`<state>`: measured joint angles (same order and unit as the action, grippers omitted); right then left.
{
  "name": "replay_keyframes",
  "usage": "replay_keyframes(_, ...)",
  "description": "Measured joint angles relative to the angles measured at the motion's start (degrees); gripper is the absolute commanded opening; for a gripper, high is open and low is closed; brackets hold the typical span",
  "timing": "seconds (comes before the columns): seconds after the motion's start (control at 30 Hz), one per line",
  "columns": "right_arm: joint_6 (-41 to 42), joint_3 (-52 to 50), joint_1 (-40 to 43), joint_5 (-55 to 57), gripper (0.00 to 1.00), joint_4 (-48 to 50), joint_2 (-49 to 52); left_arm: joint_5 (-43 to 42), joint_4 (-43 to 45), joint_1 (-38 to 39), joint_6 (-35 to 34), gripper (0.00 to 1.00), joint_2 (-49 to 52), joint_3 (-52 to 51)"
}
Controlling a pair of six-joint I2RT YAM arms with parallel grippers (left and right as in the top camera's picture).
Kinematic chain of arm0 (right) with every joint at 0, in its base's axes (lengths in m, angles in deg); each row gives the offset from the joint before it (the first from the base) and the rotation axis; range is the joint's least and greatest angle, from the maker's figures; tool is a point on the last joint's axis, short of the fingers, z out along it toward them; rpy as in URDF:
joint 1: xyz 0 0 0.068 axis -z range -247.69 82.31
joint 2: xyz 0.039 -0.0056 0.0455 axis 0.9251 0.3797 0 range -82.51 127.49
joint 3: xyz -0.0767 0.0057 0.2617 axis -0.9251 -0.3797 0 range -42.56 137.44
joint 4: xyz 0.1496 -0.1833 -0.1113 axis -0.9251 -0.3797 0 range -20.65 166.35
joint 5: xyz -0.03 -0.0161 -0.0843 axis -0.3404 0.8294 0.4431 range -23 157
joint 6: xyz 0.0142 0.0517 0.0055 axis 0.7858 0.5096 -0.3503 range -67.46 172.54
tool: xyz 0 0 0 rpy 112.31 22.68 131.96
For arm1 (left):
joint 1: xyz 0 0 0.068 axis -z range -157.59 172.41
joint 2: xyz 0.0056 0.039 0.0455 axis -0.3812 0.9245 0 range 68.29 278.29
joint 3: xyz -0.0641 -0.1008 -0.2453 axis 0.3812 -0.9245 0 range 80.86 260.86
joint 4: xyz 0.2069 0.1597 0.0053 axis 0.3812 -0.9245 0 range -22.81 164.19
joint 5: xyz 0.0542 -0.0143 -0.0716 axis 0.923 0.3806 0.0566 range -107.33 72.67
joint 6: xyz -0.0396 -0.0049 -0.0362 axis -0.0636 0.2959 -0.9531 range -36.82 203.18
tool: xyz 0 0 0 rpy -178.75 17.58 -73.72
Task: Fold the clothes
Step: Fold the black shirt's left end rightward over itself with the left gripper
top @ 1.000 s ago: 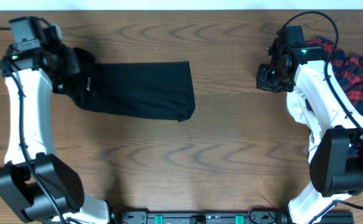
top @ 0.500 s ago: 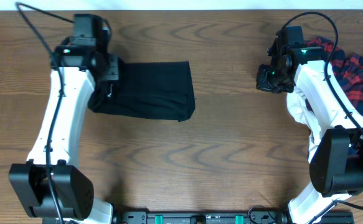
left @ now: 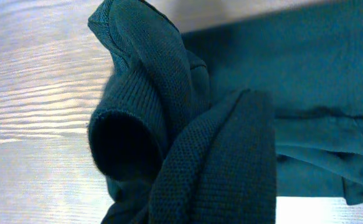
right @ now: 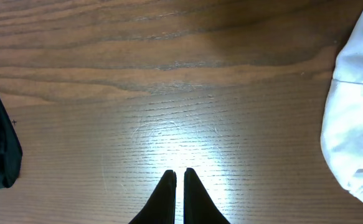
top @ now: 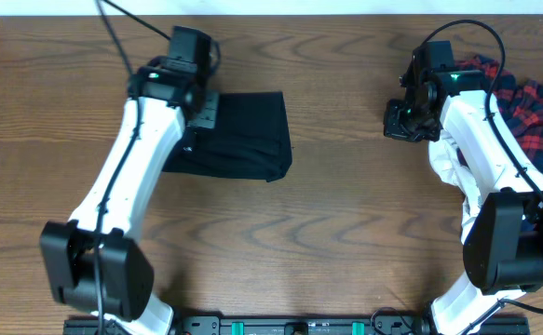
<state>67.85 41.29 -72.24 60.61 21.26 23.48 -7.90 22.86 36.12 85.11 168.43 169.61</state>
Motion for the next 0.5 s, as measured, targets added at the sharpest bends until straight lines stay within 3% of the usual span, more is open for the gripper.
replay_keyframes(0.5, 0.0, 0.0, 0.0, 0.0, 0.05, 0.0, 0.0, 0.1, 0.9, 8.7, -0.8, 0.06, 8.6, 0.0)
